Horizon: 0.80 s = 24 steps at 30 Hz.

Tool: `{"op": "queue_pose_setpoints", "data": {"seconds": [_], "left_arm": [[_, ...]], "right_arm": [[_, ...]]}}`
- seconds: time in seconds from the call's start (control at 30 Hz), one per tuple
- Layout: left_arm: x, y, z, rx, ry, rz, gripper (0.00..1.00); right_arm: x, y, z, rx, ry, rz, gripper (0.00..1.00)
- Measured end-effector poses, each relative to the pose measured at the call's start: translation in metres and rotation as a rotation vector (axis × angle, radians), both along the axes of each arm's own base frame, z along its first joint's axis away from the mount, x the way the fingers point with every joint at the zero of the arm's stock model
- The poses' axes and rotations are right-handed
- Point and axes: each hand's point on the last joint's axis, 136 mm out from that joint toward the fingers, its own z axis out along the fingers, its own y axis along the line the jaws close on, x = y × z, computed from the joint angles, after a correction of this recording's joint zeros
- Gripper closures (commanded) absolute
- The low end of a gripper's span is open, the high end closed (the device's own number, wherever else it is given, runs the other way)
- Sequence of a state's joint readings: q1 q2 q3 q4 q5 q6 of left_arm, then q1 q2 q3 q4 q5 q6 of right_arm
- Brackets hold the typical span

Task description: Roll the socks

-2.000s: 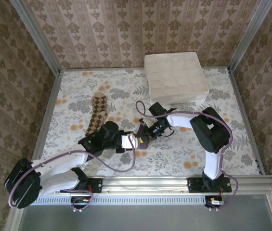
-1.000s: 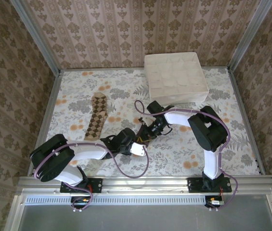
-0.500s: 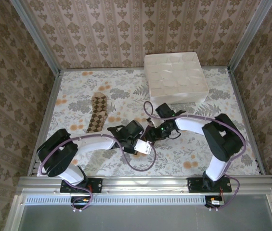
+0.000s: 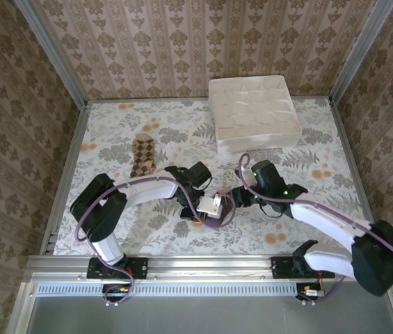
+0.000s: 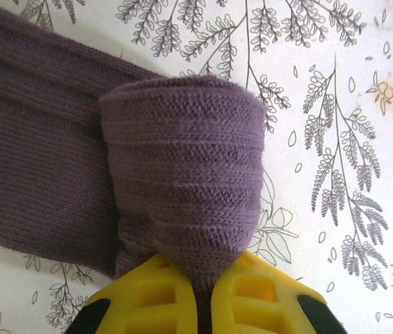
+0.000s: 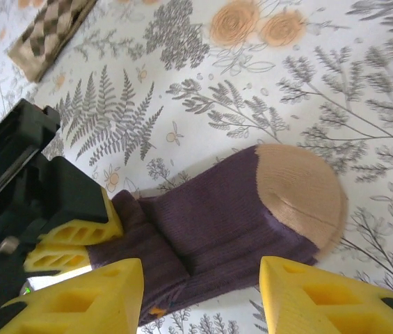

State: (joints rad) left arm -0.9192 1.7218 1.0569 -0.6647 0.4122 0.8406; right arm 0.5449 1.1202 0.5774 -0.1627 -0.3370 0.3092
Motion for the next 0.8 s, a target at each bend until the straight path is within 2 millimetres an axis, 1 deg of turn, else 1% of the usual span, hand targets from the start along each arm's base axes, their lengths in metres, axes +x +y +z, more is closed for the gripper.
{"op": "queue_pose_setpoints", "data": {"seconds": [0.07, 0.17, 0.27, 0.4, 0.47, 0.53, 0.63, 0.7, 0.77, 0.8], "left_arm": [[0.002, 0.000, 0.001, 0.008, 0.043, 0.024, 1.00], [0.002, 0.000, 0.001, 0.017, 0.085, 0.047, 1.00], [-0.001, 0.002, 0.001, 0.025, 0.101, 0.054, 1.00], [-0.001, 0.002, 0.001, 0.023, 0.100, 0.056, 1.00], [-0.002, 0.003, 0.001, 0.018, 0.095, 0.056, 1.00], [-0.004, 0.005, 0.000, 0.014, 0.082, 0.056, 1.00], [-0.008, 0.008, 0.000, 0.015, 0.058, 0.052, 1.00], [-0.010, 0.008, 0.000, 0.017, 0.045, 0.049, 1.00], [-0.011, 0.007, -0.001, 0.018, 0.032, 0.047, 1.00], [-0.012, 0.007, -0.001, 0.018, 0.026, 0.047, 1.00]], "right_arm": [[-0.003, -0.007, 0.001, 0.013, -0.011, -0.046, 0.49], [-0.006, -0.017, -0.010, 0.012, 0.039, -0.129, 0.51], [-0.007, -0.020, -0.029, -0.007, 0.131, -0.188, 0.53], [-0.014, -0.021, -0.066, -0.064, 0.276, -0.234, 0.54], [-0.017, -0.019, -0.079, -0.094, 0.330, -0.239, 0.54], [-0.014, -0.012, -0.085, -0.111, 0.357, -0.236, 0.54], [-0.005, -0.003, -0.086, -0.122, 0.384, -0.239, 0.54], [-0.003, -0.002, -0.088, -0.136, 0.407, -0.241, 0.55], [-0.002, -0.002, -0.090, -0.157, 0.435, -0.249, 0.62], [-0.002, -0.002, -0.092, -0.172, 0.452, -0.252, 0.67]]}}
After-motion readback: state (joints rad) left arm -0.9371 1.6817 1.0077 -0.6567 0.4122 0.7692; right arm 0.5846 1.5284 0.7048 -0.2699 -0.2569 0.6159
